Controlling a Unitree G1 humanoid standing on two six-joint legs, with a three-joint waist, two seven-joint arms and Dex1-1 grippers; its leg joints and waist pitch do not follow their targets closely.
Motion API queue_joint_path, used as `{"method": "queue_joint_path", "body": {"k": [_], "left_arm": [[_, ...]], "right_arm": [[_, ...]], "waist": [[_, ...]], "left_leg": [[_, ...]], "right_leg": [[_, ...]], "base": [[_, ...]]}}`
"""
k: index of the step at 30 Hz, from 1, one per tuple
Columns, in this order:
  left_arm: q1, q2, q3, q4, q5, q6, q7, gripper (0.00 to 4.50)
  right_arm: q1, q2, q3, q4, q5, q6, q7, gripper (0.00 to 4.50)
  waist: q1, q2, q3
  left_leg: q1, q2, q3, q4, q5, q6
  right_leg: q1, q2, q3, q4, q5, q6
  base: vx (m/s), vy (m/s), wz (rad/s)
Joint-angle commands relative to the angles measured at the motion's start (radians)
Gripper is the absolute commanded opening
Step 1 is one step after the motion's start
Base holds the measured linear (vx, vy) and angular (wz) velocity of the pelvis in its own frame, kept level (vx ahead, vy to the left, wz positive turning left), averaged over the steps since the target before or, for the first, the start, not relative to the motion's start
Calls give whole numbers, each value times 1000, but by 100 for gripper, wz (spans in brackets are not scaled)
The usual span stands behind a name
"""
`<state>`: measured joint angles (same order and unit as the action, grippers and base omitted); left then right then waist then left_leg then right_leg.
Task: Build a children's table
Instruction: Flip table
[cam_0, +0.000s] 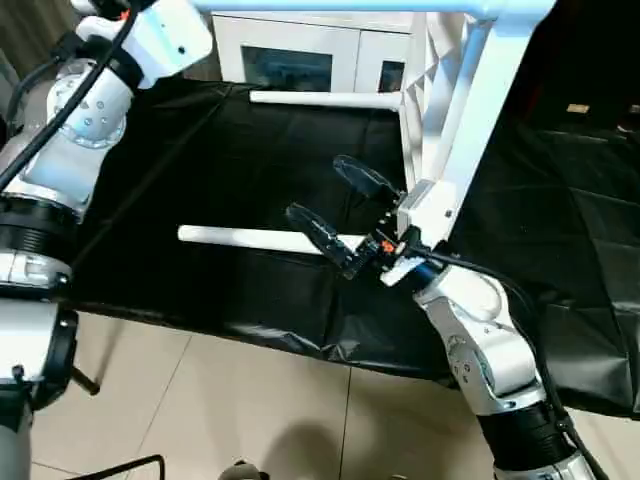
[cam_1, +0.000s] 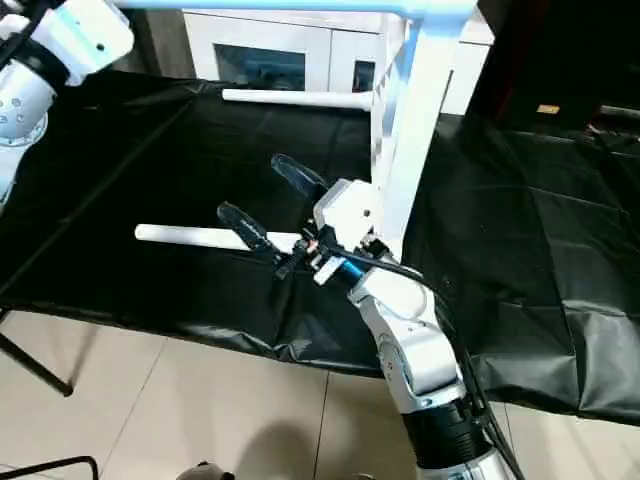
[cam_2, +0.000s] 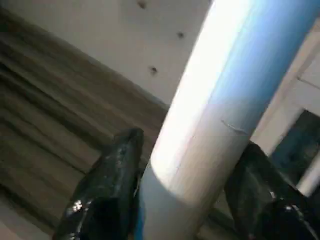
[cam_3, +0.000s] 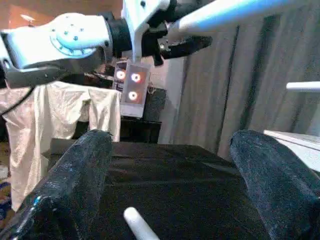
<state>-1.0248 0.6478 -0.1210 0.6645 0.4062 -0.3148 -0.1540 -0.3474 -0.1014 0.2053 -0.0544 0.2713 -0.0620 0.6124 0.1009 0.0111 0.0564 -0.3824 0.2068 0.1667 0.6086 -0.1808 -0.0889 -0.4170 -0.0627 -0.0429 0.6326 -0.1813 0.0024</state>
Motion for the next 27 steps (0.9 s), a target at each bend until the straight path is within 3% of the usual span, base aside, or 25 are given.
{"method": "queue_joint_path", "body": {"k": [1, 2, 5, 9, 12, 20, 24, 27], "left_arm": [[19, -45, 58, -30, -117, 63, -43, 236], [22, -58, 75, -38, -145, 86, -50, 227], [38, -91, 130, -84, -234, 175, -72, 222], [46, -124, 195, -157, -318, 294, -77, 222], [45, -144, 230, -206, -355, 366, -79, 222], [34, -193, 323, -313, -422, 537, -72, 222], [44, -213, 354, -340, -459, 573, -67, 222], [61, -230, 386, -373, -486, 604, -54, 222]], "right_arm": [[8, 0, -15, 5, 18, -13, -3, 416], [8, 1, -18, 6, 19, -11, -7, 416], [12, -1, -32, 9, 18, 2, -21, 416], [28, -5, -29, 13, 8, 15, -21, 416], [34, -5, -26, 13, 7, 17, -17, 416], [38, -13, -30, 8, 5, 20, -13, 416], [50, -22, -37, 0, 7, 25, -16, 416], [68, -27, -55, -5, 16, 36, -30, 432]], "waist": [[1, 24, -76], [4, 27, -76], [14, 21, -76], [25, 23, -76], [36, 28, -78], [36, 28, -82], [35, 27, -87], [37, 28, -95]], "left_leg": [[22, 15, -10, -75, -279, -57], [22, 15, -9, -74, -273, -56], [19, 13, -5, -70, -235, -38], [15, 13, -3, -69, -209, -23], [10, 12, -3, -66, -174, -12], [3, 7, -2, -61, -139, 4], [0, 7, -2, -56, -98, 19], [-7, 4, 0, -46, -27, 48]], "right_leg": [[49, -61, 39, -60, -76, -203], [47, -61, 39, -60, -71, -208], [50, -61, 40, -58, -67, -210], [49, -63, 42, -62, -127, -193], [47, -63, 41, -62, -133, -183], [50, -61, 37, -59, -105, -187], [52, -57, 35, -53, -38, -193], [52, -53, 34, -41, 84, -211]], "base": [[0, 0, 0], [0, 0, 0], [0, 0, 0], [0, 0, 0], [0, 0, 0], [0, 0, 0], [0, 0, 0], [0, 0, 0]]}}
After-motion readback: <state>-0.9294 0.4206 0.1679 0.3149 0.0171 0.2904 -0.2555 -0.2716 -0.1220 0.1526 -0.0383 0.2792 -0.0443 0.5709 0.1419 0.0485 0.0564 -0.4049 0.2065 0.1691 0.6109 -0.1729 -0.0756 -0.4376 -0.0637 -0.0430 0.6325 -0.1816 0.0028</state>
